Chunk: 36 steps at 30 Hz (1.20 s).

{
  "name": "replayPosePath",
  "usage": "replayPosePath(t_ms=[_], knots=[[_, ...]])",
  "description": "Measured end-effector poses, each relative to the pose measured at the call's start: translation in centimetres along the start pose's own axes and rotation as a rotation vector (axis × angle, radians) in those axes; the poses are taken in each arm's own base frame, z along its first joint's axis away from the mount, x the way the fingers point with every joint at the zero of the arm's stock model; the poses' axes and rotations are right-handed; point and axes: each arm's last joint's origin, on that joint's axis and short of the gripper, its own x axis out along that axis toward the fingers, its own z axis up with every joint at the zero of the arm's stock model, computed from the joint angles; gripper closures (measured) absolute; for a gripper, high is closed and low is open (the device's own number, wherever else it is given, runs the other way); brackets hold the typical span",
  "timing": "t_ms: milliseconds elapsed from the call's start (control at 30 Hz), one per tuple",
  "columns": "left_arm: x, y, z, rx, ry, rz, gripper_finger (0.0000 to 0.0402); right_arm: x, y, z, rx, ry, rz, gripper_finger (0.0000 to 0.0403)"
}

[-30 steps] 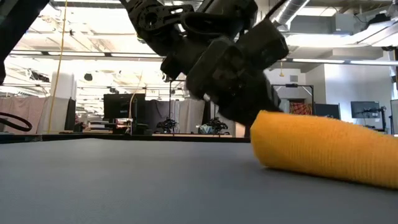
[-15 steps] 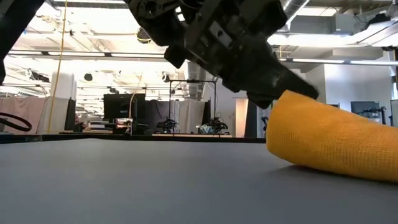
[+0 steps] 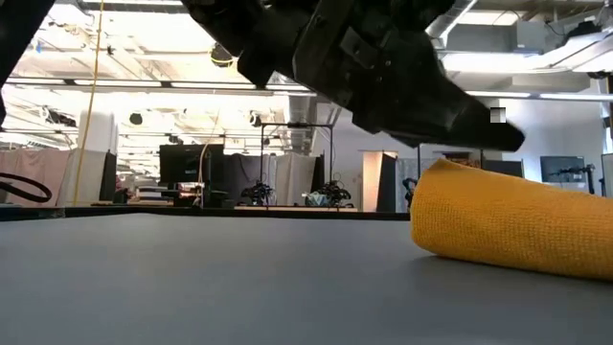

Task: Roll towel
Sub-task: Roll the orange microfiber cloth

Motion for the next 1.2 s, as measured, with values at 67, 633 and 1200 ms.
replayPosePath(t_ms=[67,633,1200], knots=[[0.0,0.1,-0.2,-0.019,0.019,-0.002,0.0402,0.0,0.0,0.0,0.01,0.0,-0.002,0.0386],[1.3,0.6,-3.1,-0.116,0.123,0.112,0.0401,-1.0,0.0,1.3,0.061,0.038,-0.025,0.0386],[1.0,1.4,-3.5,-0.155,0.15,0.13,0.0401,-4.8,0.4,4.9,0.003,0.057,0.075,0.0348]])
